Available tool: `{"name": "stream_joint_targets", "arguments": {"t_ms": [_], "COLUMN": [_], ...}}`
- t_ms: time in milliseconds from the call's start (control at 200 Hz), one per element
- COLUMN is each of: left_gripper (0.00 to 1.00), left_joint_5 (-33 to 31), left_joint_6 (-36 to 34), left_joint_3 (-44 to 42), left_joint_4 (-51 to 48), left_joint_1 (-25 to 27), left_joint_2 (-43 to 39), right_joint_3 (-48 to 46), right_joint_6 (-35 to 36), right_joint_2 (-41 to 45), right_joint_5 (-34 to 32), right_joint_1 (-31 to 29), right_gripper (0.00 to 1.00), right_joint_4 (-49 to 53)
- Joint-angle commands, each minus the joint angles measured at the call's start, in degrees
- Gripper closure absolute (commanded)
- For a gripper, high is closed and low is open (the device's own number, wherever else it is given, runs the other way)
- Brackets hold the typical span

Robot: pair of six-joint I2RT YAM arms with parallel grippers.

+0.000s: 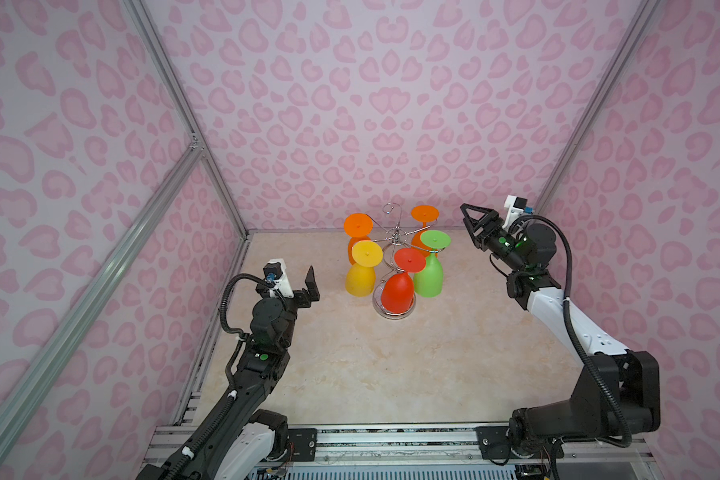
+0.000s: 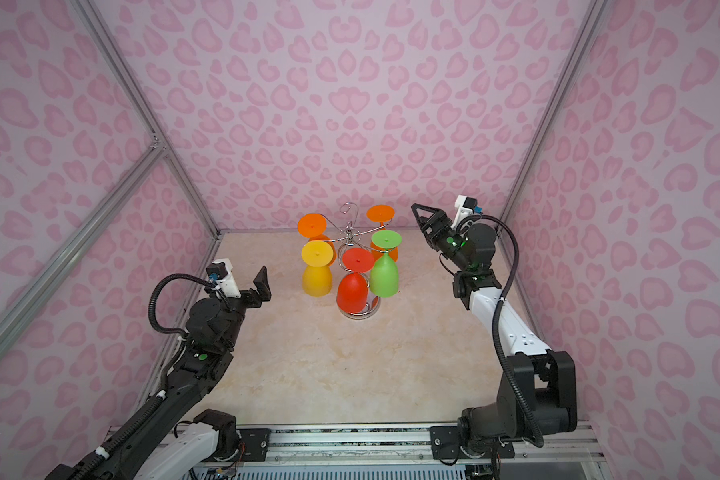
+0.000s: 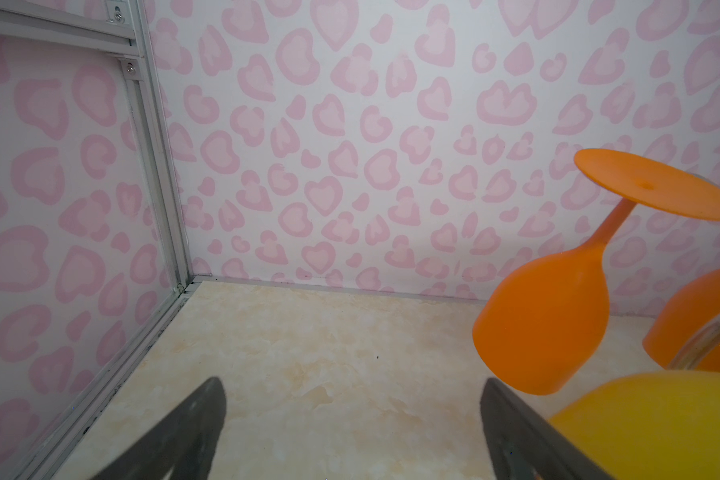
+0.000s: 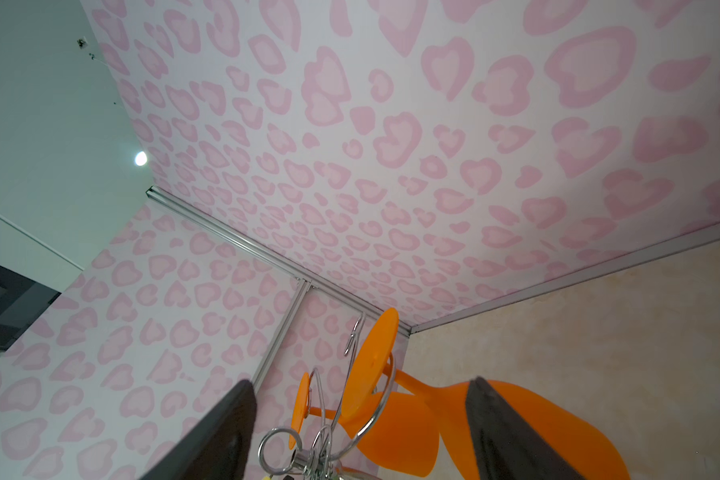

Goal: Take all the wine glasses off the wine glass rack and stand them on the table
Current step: 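Raise the right gripper toward the orange glass at the rack's far side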

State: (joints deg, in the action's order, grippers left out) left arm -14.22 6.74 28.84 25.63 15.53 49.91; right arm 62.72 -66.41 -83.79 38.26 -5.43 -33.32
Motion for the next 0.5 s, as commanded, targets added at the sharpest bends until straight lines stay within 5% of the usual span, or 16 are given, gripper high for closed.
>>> {"name": "stream_joint_targets", "arguments": {"t_ms": [0,495], "left_gripper": [0.03,0.03], "left_joint_5": [-1.10,-1.51], "left_joint_6": [-0.97,-1.47], "left_joint_3": [0.51,0.77], "left_joint_4": [0.38,0.21], "left_joint_1": [0.13,0.14], "left_joint_2": [-0.15,-0.13], "right_joint_3": [3.78,10.48], "right_joint_6": [1.75,8.80], "right_joint_2": [-2.66,-8.30], "right_joint_5": [3.23,0.76], "right_joint_1": [-1.67,-4.36], "right_gripper": [0.20,0.24], "right_joint_4": [1.71,11.36]}}
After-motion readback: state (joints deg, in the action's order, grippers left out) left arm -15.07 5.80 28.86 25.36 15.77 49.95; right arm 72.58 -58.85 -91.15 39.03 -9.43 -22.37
